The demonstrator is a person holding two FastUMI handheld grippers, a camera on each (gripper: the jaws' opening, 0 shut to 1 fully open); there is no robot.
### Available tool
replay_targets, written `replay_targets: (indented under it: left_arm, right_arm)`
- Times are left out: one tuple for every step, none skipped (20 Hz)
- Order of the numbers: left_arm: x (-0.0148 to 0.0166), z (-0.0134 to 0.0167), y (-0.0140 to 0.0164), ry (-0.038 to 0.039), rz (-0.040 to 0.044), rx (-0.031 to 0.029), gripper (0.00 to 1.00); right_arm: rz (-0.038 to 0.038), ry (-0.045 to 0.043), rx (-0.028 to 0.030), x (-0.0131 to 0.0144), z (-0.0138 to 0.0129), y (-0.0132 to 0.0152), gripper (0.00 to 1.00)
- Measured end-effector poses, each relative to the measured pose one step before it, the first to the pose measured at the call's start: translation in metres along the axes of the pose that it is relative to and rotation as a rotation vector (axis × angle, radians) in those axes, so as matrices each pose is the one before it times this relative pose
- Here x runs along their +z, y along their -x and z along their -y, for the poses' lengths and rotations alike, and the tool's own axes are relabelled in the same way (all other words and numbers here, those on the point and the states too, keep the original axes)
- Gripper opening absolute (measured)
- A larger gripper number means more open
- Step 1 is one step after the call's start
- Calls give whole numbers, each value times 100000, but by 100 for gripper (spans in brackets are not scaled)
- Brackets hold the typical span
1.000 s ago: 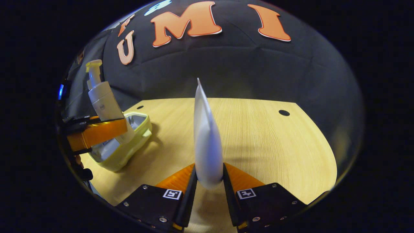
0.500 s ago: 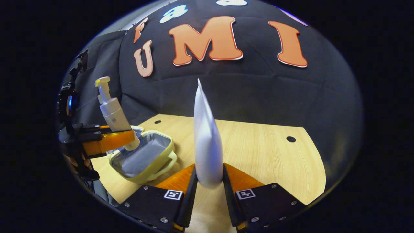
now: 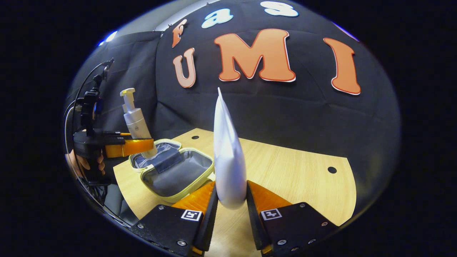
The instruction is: First open the suitcase, pack the skin care products into it, and then close the suitcase.
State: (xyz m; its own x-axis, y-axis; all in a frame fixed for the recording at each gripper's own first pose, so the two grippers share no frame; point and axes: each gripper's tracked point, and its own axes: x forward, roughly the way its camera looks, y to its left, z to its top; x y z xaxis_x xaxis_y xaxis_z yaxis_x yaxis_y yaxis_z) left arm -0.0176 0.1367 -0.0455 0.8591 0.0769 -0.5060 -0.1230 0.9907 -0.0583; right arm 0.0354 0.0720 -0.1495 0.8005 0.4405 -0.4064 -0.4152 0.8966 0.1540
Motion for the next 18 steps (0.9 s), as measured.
replay_targets:
  left_arm:
    - [-27, -820, 96, -327, -433, 571, 59]
    - [-163, -655, -73, -130, -592, -349, 59]
    - [-103, -627, -95, -165, -425, -399, 59]
    - [-212, -505, -245, -544, -830, -990, 59]
    - [-129, -538, -281, -892, -589, -1099, 59]
    - [-377, -508, -399, -1254, -1881, -1597, 59]
    - [-277, -603, -318, -1091, -908, -1357, 59]
    - [-409, -625, -382, -560, -1893, -1260, 59]
    - [-511, -650, -390, -126, -1771, -1544, 59]
    - [-337, -517, -413, -43, -1602, -1520, 59]
    - [-458, -491, -425, -406, -1993, -1707, 59]
    - [-631, -375, -508, -547, -1966, -1481, 59]
    - [-624, -466, -517, -596, -2701, -1363, 59]
    - [-553, -287, -567, -302, -2088, -1445, 59]
    - [-661, -49, -745, 261, -2406, -1806, 59]
    - [-966, 41, -696, 411, -3134, -2272, 59]
    - [-851, 64, -684, 236, -2604, -1853, 58]
    - [-802, 98, -872, 237, -3026, -1750, 59]
  right_arm:
    - [-648, 323, 418, 114, -602, -115, 46]
    - [-346, -3, 731, 5, -807, -222, 46]
    - [-241, 10, -117, 167, -626, -366, 46]
    - [-445, 158, 174, 50, -708, -271, 46]
    - [-351, 219, -922, 97, -561, -389, 46]
    - [-677, -221, -288, -138, -719, -375, 46]
    - [-372, -618, -528, 114, -737, -467, 46]
    - [-767, -418, 131, 104, -915, -367, 46]
    - [-572, -167, -348, 90, -771, -509, 46]
    - [-363, -27, -370, 112, -735, -543, 46]
    - [-456, -388, -422, 113, -727, -605, 46]
    - [-534, -721, 4, 72, -762, -498, 46]
    - [-919, -934, 742, -139, -887, -496, 46]
    - [-470, -1066, 421, 25, -845, -603, 46]
    - [-1126, -748, 274, -65, -738, -677, 46]
    - [-1010, -415, -144, -215, -576, -618, 46]
    - [-891, -312, -74, -118, -482, -628, 46]
    - [-847, -636, 241, -203, -580, -496, 46]
